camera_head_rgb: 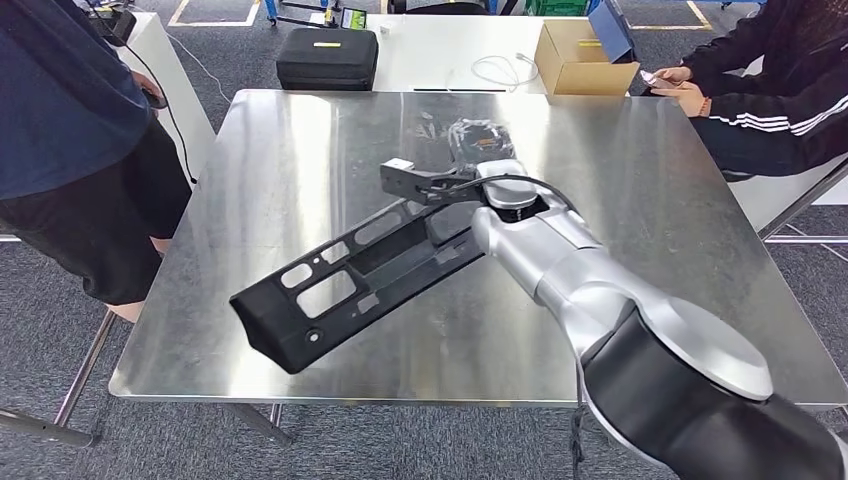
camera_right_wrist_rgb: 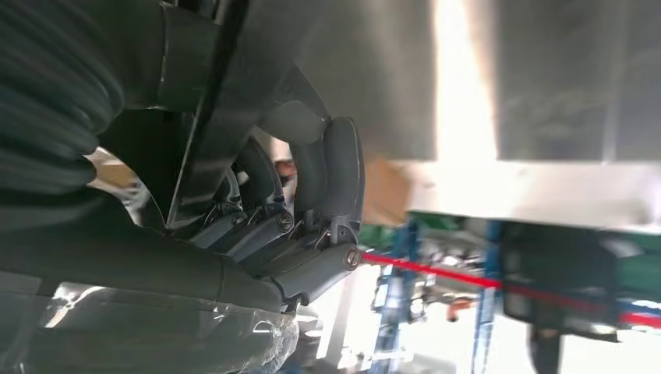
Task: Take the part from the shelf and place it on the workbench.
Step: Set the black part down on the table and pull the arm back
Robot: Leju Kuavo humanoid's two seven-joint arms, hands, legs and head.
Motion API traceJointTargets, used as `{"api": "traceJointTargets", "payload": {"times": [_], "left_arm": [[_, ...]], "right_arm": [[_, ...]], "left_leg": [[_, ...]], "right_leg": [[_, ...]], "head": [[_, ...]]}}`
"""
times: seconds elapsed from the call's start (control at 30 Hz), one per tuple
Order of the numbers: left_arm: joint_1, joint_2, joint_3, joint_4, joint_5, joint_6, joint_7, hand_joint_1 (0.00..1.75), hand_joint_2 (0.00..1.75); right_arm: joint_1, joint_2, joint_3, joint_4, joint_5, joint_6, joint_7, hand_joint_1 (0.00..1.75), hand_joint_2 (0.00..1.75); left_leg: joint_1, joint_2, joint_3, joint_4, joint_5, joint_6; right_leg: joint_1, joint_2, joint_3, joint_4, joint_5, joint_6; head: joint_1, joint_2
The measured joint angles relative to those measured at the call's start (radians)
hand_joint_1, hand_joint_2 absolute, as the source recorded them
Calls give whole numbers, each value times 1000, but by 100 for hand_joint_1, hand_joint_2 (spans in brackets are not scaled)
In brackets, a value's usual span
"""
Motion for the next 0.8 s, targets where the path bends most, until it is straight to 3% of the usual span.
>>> {"api": "traceJointTargets", "payload": {"times": [0.5,0.77,0.8], "left_arm": [[3,5,-2,0,-4,6,-18,0,175],[3,8,-8,0,-10,9,-19,0,175],[3,8,-8,0,-10,10,-18,0,175]], "right_arm": [[-52,-122,-21,17,16,3,38,175,175],[-54,-154,-30,19,17,-8,42,175,175],[-55,-156,-33,19,17,-11,42,131,131]], "left_leg": [[0,1,0,0,0,0],[0,1,0,0,0,0],[0,1,0,0,0,0]], "right_leg": [[1,0,0,0,0,0],[1,1,0,0,0,0],[1,1,0,0,0,0]], "head": [[0,0],[0,0],[0,0]]}}
